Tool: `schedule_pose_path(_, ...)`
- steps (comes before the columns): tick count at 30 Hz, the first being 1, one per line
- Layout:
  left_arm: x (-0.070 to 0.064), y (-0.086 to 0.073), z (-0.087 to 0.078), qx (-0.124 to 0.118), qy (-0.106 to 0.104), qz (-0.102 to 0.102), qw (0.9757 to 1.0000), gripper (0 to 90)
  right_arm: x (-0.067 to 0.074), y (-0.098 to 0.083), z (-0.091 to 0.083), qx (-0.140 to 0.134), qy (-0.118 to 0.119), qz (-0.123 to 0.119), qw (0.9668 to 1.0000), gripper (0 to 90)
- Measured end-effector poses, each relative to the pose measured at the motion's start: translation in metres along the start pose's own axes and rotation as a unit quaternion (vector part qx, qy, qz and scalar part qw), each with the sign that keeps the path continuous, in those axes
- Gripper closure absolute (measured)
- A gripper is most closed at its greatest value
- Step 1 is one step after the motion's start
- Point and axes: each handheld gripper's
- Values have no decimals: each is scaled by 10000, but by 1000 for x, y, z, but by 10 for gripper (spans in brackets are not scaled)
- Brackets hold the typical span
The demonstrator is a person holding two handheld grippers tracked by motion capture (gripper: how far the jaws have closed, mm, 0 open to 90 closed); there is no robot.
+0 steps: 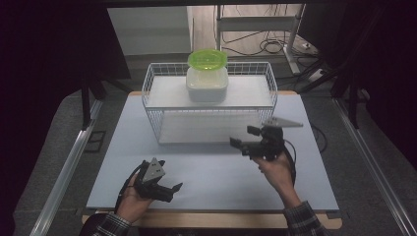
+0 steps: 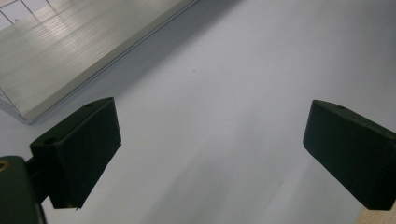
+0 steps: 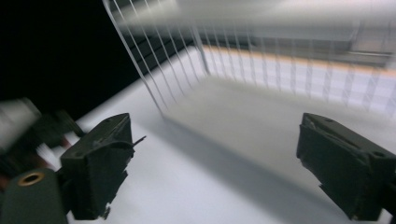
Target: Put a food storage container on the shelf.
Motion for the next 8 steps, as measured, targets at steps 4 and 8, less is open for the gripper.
schedule_pose_path(4,0,0,0,2,-7,1,10000,37,-18,-43,3,224,-700,-552,9958,88)
schedule_pose_path(8,2,-1,0,17,1,-16,10000,37,-30,-60,5,495,-783,-383,9950,85)
Point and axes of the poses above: each handheld gripper's, and its own axes: z roughly forward along the jaws, y roughly out of its top, x roughly to its left, and after that the axes turned 15 degrees about z, right-handed
